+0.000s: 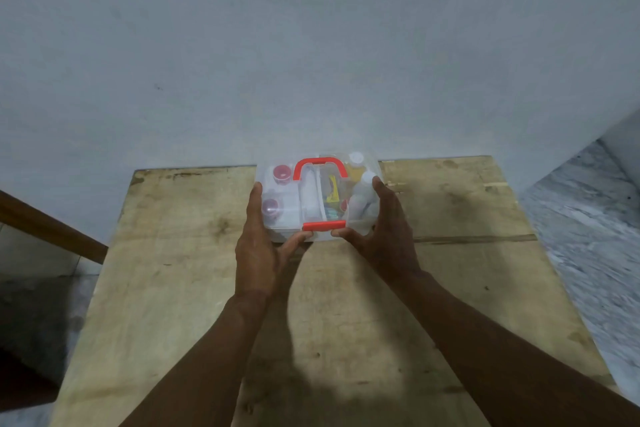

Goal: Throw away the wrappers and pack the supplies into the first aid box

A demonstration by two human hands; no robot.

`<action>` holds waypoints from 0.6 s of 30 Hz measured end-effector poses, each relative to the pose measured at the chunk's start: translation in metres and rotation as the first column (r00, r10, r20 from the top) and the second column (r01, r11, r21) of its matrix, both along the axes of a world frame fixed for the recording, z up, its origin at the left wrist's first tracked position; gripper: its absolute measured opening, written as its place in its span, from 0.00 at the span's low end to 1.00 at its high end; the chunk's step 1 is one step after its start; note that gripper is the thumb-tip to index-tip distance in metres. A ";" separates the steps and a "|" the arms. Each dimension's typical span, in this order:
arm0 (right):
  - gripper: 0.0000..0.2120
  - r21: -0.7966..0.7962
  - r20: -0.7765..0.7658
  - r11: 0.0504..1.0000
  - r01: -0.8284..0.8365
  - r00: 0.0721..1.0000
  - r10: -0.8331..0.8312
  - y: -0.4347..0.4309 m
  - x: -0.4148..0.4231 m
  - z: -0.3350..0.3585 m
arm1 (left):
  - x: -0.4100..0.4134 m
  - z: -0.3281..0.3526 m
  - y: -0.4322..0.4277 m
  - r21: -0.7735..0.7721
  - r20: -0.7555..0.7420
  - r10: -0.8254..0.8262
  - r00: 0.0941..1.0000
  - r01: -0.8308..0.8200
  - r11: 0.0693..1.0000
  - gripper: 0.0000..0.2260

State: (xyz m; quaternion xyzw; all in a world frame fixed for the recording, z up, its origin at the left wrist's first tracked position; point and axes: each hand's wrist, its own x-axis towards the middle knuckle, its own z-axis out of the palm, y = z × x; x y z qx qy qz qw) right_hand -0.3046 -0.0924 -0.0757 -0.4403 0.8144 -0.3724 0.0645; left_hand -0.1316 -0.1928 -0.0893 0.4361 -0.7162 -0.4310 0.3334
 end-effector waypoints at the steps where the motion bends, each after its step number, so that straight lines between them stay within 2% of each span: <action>1: 0.51 0.007 0.007 1.000 0.004 1.000 -0.004 -0.002 -0.002 0.002 | -0.001 0.001 -0.003 -0.002 0.010 -0.002 1.000 0.002 1.000 0.46; 8: 0.51 0.038 0.048 0.999 0.017 0.999 -0.018 -0.032 -0.019 0.010 | -0.019 0.009 -0.029 0.026 0.007 -0.023 1.000 0.023 0.999 0.44; 13: 0.50 0.051 0.085 0.998 0.038 0.995 -0.043 -0.038 -0.020 0.011 | -0.024 0.015 -0.030 0.062 -0.068 -0.052 0.996 0.056 0.996 0.40; 18: 0.50 0.102 0.119 0.994 0.034 0.992 -0.046 -0.039 -0.022 0.015 | -0.022 0.013 -0.033 0.063 -0.058 -0.062 0.996 0.066 0.996 0.42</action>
